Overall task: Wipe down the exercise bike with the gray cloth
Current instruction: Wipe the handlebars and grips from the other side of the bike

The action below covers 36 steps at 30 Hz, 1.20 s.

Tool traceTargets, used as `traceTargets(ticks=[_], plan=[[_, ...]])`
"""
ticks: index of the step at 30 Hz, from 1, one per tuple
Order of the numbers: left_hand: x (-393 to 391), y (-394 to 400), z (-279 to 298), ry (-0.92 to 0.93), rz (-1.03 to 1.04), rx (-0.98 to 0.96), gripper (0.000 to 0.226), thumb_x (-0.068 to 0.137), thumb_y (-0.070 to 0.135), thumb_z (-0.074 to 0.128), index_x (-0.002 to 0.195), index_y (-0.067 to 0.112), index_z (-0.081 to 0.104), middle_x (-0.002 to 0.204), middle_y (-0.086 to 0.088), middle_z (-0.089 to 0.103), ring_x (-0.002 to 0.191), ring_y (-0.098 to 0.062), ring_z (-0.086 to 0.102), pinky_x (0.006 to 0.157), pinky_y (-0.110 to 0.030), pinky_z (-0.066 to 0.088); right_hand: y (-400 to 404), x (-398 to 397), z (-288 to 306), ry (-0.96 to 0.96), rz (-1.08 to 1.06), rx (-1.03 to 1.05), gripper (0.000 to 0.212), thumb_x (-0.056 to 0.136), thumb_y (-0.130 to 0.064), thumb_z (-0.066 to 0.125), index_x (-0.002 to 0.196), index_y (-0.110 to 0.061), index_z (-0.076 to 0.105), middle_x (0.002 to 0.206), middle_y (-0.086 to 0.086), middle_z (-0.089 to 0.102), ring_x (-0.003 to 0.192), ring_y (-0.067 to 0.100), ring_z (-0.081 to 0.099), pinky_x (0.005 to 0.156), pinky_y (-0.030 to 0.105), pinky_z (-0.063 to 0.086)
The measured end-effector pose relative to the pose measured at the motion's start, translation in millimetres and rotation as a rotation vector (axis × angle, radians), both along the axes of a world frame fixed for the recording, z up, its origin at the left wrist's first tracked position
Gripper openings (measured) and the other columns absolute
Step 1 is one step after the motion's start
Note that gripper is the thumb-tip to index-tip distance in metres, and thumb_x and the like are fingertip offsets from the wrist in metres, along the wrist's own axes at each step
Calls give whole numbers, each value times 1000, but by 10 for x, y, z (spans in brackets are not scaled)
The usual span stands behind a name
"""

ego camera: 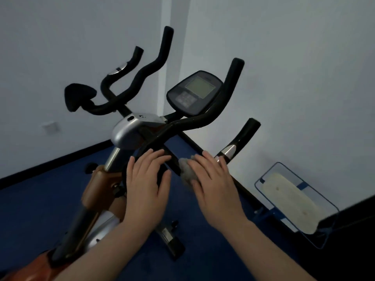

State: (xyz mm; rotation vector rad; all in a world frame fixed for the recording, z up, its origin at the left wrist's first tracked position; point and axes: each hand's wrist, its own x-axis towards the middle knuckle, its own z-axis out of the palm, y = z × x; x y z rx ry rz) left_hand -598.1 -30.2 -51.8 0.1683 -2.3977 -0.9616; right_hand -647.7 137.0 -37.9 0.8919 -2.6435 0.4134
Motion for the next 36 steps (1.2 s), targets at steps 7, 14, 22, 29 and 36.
traceTargets(ticks=[7, 14, 22, 29, 36], plan=[[51, 116, -52, 26, 109, 88, 38, 94, 27, 41, 130, 25, 56, 146, 14, 43, 145, 2, 19, 122, -28, -1, 32, -293, 152, 39, 47, 97, 24, 97, -21, 45, 113, -15, 61, 108, 0, 65, 117, 21, 55, 121, 42, 14], [109, 67, -30, -37, 84, 32, 46, 95, 31, 37, 140, 29, 45, 152, 22, 31, 146, 7, 11, 119, -22, -7, -136, -469, 198, 47, 171, 412, 42, 101, -48, 23, 118, -18, 46, 87, -1, 66, 79, 20, 60, 78, 34, 34], [-86, -233, 15, -5, 216, 34, 24, 95, 37, 47, 113, 28, 59, 107, 16, 51, 102, -2, 42, 93, -31, 33, -614, -789, 290, -426, 153, 429, 35, 105, -39, 26, 120, -10, 39, 109, 12, 58, 90, 30, 56, 68, 36, 36], [-164, -264, -167, 50, 322, 239, 13, 97, 27, 49, 96, 40, 45, 95, 30, 43, 95, 6, 39, 84, -28, 31, -763, -787, 265, -521, 50, 357, 31, 103, -46, 25, 108, -16, 33, 82, -1, 49, 68, 17, 46, 58, 35, 31], [-137, -306, -177, 20, 256, 283, 4, 97, 31, 47, 96, 35, 46, 95, 19, 43, 90, -3, 40, 81, -28, 34, -681, -673, 195, -495, -43, 272, 37, 101, -49, 30, 119, -18, 39, 90, 1, 57, 76, 21, 50, 64, 35, 35]])
